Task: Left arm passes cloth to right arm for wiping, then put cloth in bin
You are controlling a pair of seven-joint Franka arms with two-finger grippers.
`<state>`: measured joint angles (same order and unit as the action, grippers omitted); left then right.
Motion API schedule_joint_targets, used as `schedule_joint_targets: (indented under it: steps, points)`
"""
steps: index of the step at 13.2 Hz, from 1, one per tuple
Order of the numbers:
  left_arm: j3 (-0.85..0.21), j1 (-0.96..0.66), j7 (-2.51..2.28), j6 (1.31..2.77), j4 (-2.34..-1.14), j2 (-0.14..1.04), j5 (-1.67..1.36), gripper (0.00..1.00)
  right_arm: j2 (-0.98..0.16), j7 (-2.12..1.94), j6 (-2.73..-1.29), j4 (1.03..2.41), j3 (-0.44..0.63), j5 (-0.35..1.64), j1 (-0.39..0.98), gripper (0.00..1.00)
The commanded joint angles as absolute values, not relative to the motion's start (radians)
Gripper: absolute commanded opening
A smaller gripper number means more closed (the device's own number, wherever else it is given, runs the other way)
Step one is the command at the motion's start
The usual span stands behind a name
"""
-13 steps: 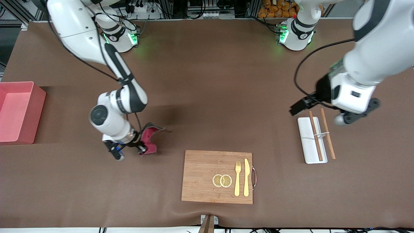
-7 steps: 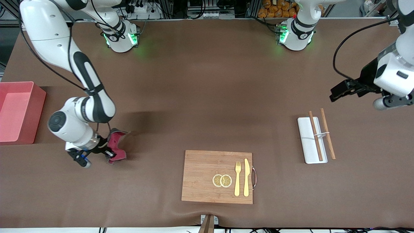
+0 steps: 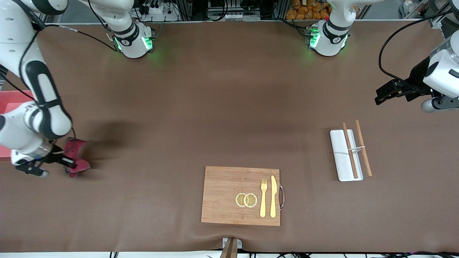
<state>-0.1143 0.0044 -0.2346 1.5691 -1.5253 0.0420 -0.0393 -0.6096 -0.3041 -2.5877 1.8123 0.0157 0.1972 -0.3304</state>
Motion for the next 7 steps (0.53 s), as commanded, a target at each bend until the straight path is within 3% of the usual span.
schedule_joint_targets:
  steps: [1,7]
  points:
    - [-0.118,0.005,-0.224,1.574,-1.539,0.023,-0.040,1.00,-0.591,-0.426,-2.582,1.784,0.012,0.128,-0.387,0.00]
    - [-0.121,0.005,-0.218,1.566,-1.540,0.021,-0.035,1.00,-0.617,-0.074,-2.583,1.799,0.051,0.077,-0.204,0.00]
